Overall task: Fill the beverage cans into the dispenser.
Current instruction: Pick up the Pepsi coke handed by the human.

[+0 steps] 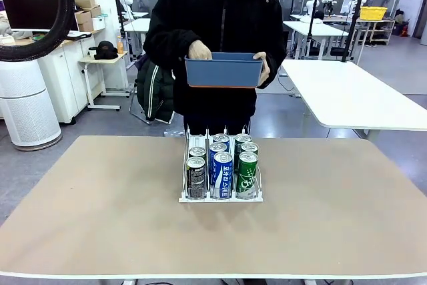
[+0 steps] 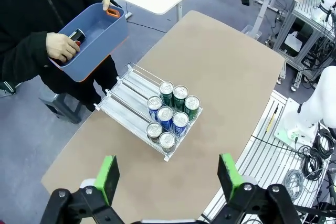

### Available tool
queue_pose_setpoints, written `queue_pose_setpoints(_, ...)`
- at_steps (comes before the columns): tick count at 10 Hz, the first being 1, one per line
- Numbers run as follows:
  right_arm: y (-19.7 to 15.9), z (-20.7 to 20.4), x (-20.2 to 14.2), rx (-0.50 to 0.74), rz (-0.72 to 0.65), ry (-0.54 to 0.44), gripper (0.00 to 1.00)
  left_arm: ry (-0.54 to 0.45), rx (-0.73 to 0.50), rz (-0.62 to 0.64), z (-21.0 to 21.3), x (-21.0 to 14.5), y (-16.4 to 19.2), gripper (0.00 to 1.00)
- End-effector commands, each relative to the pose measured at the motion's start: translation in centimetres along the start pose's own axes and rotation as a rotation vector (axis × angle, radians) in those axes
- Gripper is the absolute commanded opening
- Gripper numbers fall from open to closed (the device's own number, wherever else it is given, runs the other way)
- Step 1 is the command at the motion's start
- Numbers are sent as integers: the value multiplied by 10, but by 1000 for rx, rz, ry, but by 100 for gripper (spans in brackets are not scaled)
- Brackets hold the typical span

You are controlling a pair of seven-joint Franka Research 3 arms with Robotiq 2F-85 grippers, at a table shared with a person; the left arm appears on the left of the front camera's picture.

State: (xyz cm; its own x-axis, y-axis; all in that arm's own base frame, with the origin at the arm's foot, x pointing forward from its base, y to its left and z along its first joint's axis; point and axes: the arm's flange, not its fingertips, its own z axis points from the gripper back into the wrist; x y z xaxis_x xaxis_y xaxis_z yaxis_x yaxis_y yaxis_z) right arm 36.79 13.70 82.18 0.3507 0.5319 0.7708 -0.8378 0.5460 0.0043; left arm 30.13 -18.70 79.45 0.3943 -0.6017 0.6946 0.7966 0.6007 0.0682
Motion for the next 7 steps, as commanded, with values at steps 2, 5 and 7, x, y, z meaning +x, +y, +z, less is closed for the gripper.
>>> queue_pose_setpoints(2,1,-1,-2,1,0,2,100,-1,0,0,1,0,-1,100)
queue_pose_setpoints(5,1,-1,-2,1,0,2,100,-1,0,0,1,0,-1,100)
queue_pose_setpoints(7,1,-1,-2,1,0,2,100,-1,0,0,1,0,-1,100)
